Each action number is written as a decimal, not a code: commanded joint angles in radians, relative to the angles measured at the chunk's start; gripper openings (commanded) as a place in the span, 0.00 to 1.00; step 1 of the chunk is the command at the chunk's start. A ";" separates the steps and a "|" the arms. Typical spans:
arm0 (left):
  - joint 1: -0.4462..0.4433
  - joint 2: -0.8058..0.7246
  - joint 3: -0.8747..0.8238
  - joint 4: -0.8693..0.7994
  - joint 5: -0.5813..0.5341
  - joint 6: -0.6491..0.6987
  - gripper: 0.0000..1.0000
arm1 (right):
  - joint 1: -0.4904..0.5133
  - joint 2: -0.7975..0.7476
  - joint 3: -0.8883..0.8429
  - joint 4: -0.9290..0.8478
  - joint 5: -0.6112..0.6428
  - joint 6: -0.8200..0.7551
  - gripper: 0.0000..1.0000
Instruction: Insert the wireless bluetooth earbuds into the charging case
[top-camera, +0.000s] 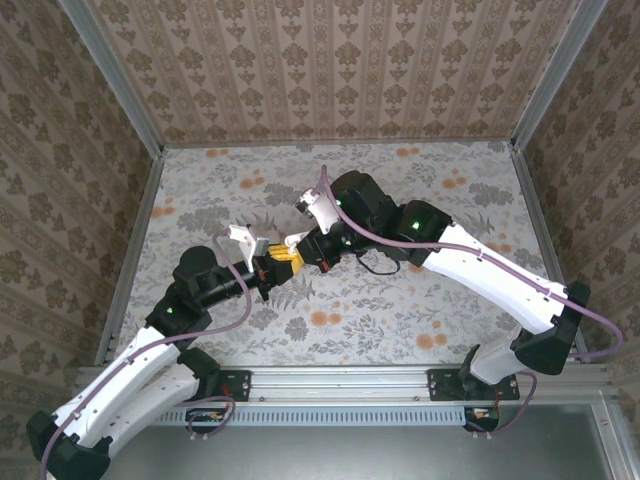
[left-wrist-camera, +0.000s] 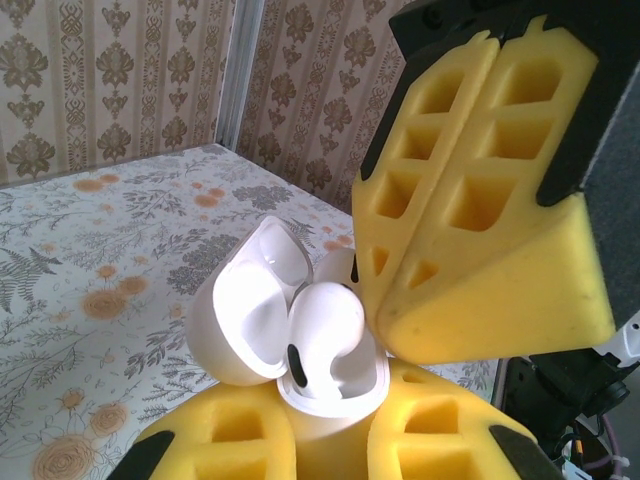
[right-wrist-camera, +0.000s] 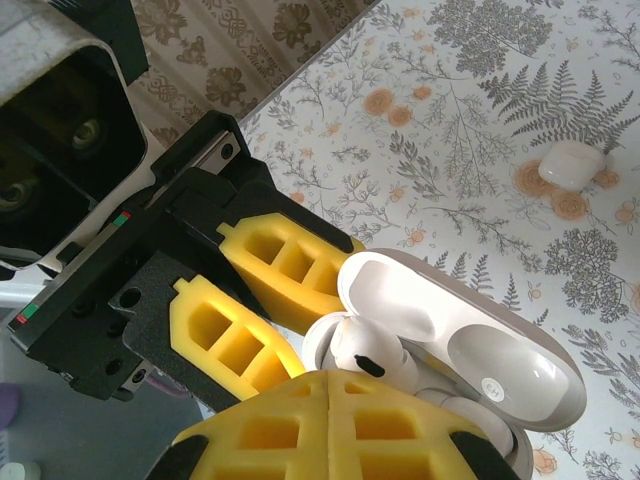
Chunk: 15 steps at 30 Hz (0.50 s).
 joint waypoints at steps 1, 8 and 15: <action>0.000 -0.017 0.021 0.050 0.028 -0.008 0.00 | -0.013 -0.012 0.027 -0.026 -0.004 -0.020 0.05; 0.002 -0.016 0.014 0.058 0.029 -0.010 0.00 | -0.013 -0.061 0.031 0.008 -0.025 -0.011 0.05; 0.001 -0.016 0.002 0.079 0.039 -0.009 0.00 | -0.014 -0.051 0.041 0.001 0.042 -0.011 0.06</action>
